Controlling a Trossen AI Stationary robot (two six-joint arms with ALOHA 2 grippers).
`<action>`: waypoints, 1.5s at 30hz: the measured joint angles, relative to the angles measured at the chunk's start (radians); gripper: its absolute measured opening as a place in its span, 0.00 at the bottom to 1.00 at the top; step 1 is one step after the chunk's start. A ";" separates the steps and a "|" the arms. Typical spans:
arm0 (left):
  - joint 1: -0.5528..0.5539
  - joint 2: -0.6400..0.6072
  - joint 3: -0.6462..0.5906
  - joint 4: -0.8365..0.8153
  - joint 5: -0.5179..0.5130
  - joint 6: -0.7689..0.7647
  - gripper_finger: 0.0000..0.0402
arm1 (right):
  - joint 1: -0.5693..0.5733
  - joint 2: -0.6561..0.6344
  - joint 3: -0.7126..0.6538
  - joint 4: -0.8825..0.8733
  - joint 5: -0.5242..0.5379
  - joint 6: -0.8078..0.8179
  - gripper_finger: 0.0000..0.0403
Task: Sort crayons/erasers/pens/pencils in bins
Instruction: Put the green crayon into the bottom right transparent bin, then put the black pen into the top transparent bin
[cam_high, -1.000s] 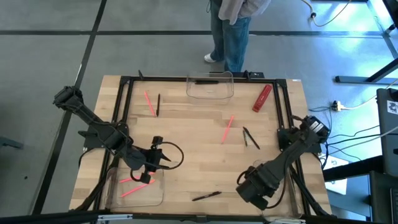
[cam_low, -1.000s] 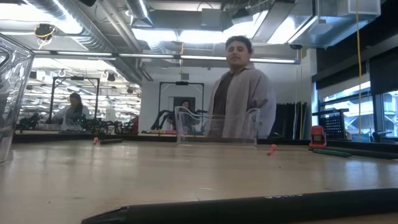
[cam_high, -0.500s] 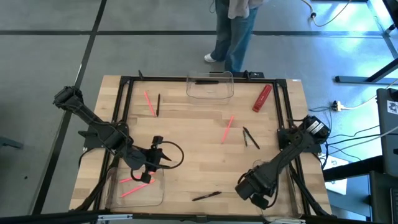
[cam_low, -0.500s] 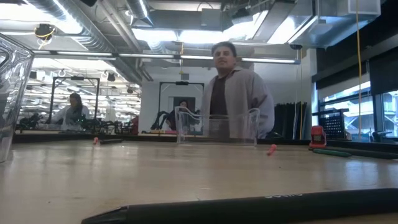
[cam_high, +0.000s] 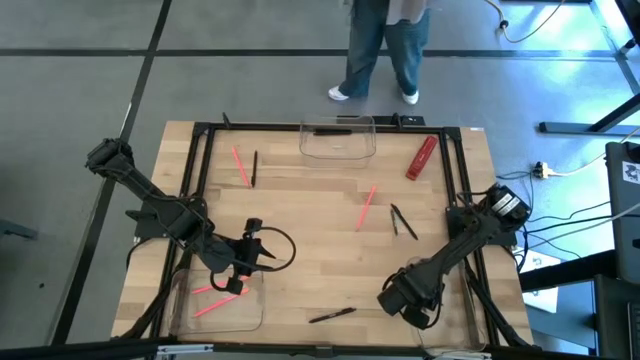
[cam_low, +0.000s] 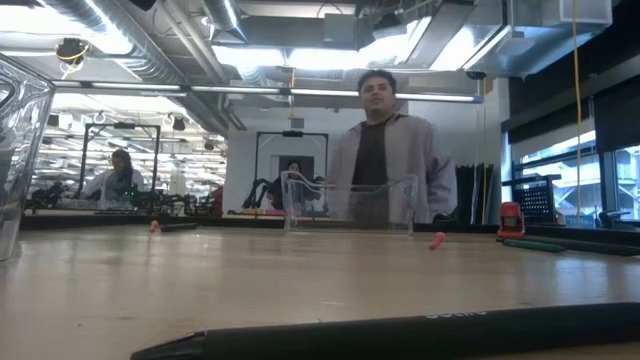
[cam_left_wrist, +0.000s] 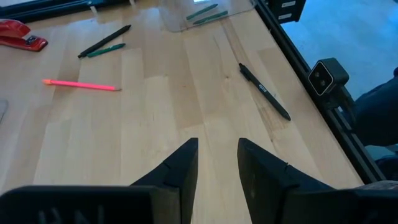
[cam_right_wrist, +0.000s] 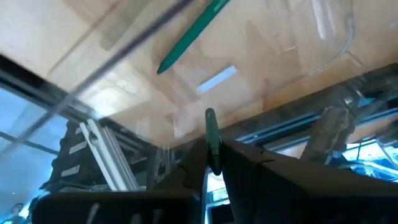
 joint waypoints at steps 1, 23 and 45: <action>0.000 0.000 0.000 0.000 0.000 0.000 0.26 | -0.002 0.000 -0.004 0.004 0.001 0.001 0.10; 0.003 0.000 0.000 -0.001 -0.029 -0.031 0.26 | -0.034 0.000 0.010 0.007 -0.033 -0.006 0.26; 0.365 -0.051 0.000 -0.305 -0.031 -0.504 0.26 | -0.092 0.000 0.530 -0.232 0.787 -0.184 0.26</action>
